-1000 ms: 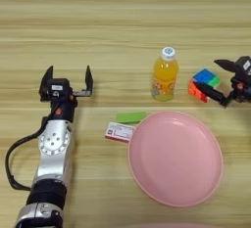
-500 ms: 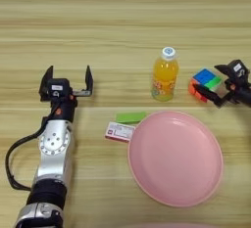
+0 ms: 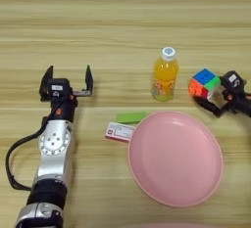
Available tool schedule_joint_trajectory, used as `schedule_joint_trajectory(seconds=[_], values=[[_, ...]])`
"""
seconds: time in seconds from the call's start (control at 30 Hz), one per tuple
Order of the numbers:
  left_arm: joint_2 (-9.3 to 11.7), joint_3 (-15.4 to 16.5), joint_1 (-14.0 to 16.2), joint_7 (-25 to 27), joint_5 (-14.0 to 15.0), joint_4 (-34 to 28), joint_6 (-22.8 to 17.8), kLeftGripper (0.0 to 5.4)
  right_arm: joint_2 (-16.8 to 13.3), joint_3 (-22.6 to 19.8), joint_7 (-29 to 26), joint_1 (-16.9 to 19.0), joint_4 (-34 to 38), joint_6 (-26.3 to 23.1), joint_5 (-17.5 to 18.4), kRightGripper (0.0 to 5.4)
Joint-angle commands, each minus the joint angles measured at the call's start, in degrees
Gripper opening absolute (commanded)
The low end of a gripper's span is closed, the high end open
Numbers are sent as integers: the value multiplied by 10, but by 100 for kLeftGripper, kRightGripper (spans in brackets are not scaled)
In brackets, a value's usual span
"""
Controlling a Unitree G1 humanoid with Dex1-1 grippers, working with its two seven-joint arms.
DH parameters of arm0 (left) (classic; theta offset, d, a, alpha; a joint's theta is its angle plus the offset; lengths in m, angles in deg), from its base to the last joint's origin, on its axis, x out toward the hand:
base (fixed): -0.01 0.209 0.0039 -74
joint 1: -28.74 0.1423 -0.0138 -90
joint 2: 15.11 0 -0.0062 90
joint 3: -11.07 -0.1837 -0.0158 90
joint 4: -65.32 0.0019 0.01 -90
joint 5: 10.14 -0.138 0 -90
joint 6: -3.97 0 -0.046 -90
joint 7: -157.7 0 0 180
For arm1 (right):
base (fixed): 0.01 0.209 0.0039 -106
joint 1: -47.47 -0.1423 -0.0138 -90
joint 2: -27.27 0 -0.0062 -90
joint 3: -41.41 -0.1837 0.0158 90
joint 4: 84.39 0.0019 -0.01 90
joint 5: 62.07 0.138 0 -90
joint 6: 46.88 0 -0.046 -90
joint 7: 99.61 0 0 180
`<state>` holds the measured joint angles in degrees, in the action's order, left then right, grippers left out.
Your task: Move the objects on the table
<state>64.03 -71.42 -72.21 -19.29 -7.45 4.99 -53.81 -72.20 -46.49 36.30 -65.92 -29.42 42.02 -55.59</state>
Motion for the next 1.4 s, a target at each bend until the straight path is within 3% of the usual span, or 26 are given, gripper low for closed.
schedule_joint_trajectory(seconds=[0.03,0.3,0.53,1.0,1.4], values=[[-3,-2,-5,0,0,2,3,540,3,1,-1,-15,-16,13,-8,497],[-2,-2,-4,1,1,2,3,540,7,-3,-4,-15,-21,19,-5,393],[-2,-2,-5,0,0,3,4,540,10,-10,-5,-16,-8,18,2,335],[-2,-1,-10,-1,-1,12,6,540,0,-32,-10,-9,84,-6,29,334],[-2,-2,-14,-2,-1,16,6,540,-37,-65,-33,26,240,-48,78,334]])
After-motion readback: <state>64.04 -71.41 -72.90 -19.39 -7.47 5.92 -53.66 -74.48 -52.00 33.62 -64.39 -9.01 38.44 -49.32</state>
